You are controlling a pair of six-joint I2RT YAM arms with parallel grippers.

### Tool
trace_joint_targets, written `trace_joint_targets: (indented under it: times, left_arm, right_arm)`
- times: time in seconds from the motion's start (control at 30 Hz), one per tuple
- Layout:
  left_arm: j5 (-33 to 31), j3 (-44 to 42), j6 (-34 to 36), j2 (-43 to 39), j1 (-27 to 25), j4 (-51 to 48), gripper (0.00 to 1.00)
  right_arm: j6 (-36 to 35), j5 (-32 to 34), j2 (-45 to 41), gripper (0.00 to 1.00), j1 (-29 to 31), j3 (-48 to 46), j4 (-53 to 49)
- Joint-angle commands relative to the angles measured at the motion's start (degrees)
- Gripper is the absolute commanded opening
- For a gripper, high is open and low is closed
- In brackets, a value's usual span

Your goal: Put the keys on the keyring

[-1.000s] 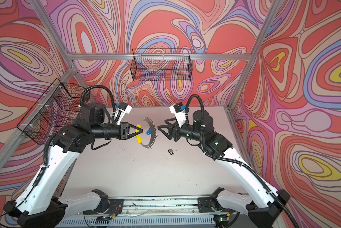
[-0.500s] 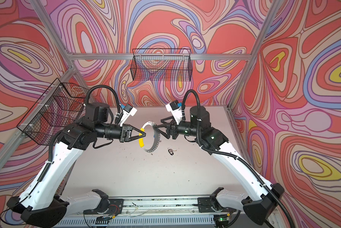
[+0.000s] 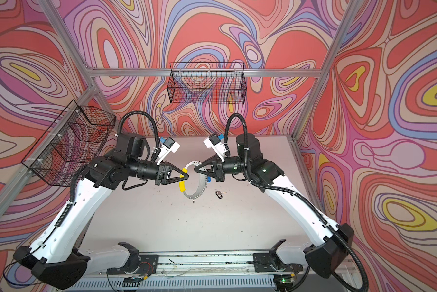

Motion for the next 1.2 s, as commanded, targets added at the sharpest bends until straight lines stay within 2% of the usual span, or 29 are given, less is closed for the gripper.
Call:
trace_joint_targets:
  times: [0.0, 0.1, 0.13, 0.23, 0.3, 0.4, 0.47, 0.6, 0.67, 0.73, 0.83, 0.9, 0.97, 1.17]
  left_arm:
    - [1.3, 0.6, 1.7, 1.0, -0.1, 0.0, 0.00]
    - [-0.3, 0.8, 1.2, 1.6, -0.2, 1.2, 0.00]
    - [-1.2, 1.1, 0.6, 1.8, -0.1, 1.7, 0.03]
    - [-4.2, 1.8, -1.3, 1.6, 0.2, 3.4, 0.18]
    - [-5.5, 1.1, -4.2, 0.9, 0.8, 6.5, 0.25]
    - [-5.9, -1.8, -11.1, -0.6, 2.4, 13.7, 0.49]
    - [-6.1, -1.7, -13.1, -1.1, 3.7, 14.5, 0.61]
    - [-11.2, 0.3, -17.1, -3.0, 6.5, 12.1, 0.75]
    - [-14.5, 0.9, -22.0, -3.2, 6.6, 10.7, 0.75]
    - [-13.2, -0.4, -27.7, -2.8, 6.5, 11.5, 0.73]
    - [-15.2, -4.4, -34.4, -3.8, 5.2, 14.3, 0.69]
    - [-15.5, -7.5, -37.8, -4.9, 4.9, 18.1, 0.69]
    - [-15.9, -8.0, -38.7, -5.2, 4.9, 18.8, 0.69]
    - [-14.3, -8.1, -37.6, -4.9, 4.0, 19.3, 0.70]
  right_arm:
    - [-2.2, -0.5, 0.0, 0.00, 0.2, -0.4, 0.1]
    - [-1.9, 2.7, -1.5, 0.00, 0.2, -0.6, 0.6]
    - [-1.9, 5.1, -2.3, 0.00, 0.2, -0.6, 0.7]
    - [-1.0, 11.2, -5.2, 0.00, 0.2, -2.3, 3.4]
    - [-0.1, 14.2, -7.0, 0.00, 0.2, -3.9, 5.7]
    - [2.4, 16.4, -9.6, 0.00, 0.2, -7.0, 11.0]
    - [2.5, 18.6, -10.8, 0.00, 0.2, -8.2, 11.9]
    - [-1.6, 31.3, -11.8, 0.00, 0.3, -8.1, 8.2]
    - [-3.9, 40.3, -12.4, 0.00, 1.2, -9.0, 8.0]
    - [-7.5, 50.2, -12.8, 0.00, 3.5, -11.1, 9.9]
    - [-17.3, 70.1, -11.4, 0.00, 13.4, -13.5, 13.9]
    - [-27.5, 87.6, -9.8, 0.00, 23.0, -16.9, 22.2]
    - [-37.3, 98.7, -7.9, 0.00, 29.2, -20.2, 31.5]
    - [-57.0, 111.0, -1.4, 0.00, 39.8, -25.6, 52.0]
